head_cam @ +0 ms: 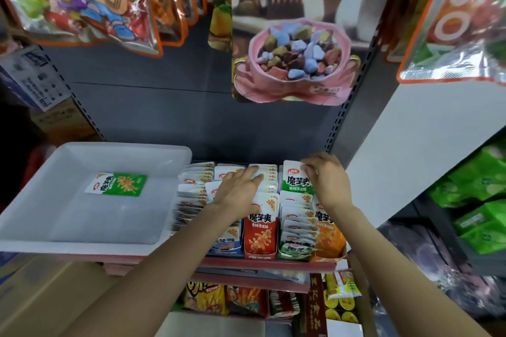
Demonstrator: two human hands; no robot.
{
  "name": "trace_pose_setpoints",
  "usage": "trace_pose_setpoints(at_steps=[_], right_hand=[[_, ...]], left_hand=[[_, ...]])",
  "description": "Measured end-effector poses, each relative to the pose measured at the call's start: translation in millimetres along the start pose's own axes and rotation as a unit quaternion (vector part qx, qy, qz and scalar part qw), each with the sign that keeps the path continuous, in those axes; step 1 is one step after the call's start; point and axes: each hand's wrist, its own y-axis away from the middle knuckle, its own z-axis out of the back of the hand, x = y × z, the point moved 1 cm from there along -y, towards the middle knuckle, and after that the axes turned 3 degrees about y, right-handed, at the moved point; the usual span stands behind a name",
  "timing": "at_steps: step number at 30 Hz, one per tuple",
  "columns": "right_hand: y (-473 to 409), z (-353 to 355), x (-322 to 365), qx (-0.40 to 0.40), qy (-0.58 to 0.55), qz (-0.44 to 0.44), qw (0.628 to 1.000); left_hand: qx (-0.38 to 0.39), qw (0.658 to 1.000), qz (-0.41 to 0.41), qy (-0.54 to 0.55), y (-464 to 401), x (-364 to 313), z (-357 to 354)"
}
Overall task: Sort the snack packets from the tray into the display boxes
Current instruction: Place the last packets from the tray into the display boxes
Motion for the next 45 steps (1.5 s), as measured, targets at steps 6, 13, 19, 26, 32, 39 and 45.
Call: trace_pose_setpoints(at_steps=[6, 13, 19, 26, 32, 39, 45], right_hand=[[5, -3, 1, 0.022, -0.004, -0.01, 1.0], [14, -13, 2, 0.069, 0.038, 0.0, 0.997], [12, -9, 25, 0.059, 0.063, 0.023, 0.996], [9, -36, 123, 0.128, -0.086, 0.095, 0.984], [3, -102, 230, 0.209, -0.13, 0.13, 0.96], [-4, -205, 314, 0.353, -0.07, 0.063, 0.931], [-7, -270, 333, 0.397, -0.017, 0.059, 0.916]], left_hand=[[0.001, 1.0, 0.0, 0.004, 1, 1, -1], [-0.003, 1.0, 0.0, 0.017, 2, 2, 0], [-0.109, 0.982, -0.016, 0.152, 18, 4, 15], [-0.285, 0.901, 0.078, 0.317, 59, 72, 21], [-0.252, 0.809, 0.225, 0.481, 105, 180, -4], [-0.084, 0.781, 0.377, 0.492, 133, 292, -37], [-0.125, 0.611, 0.464, 0.63, 127, 340, -62]])
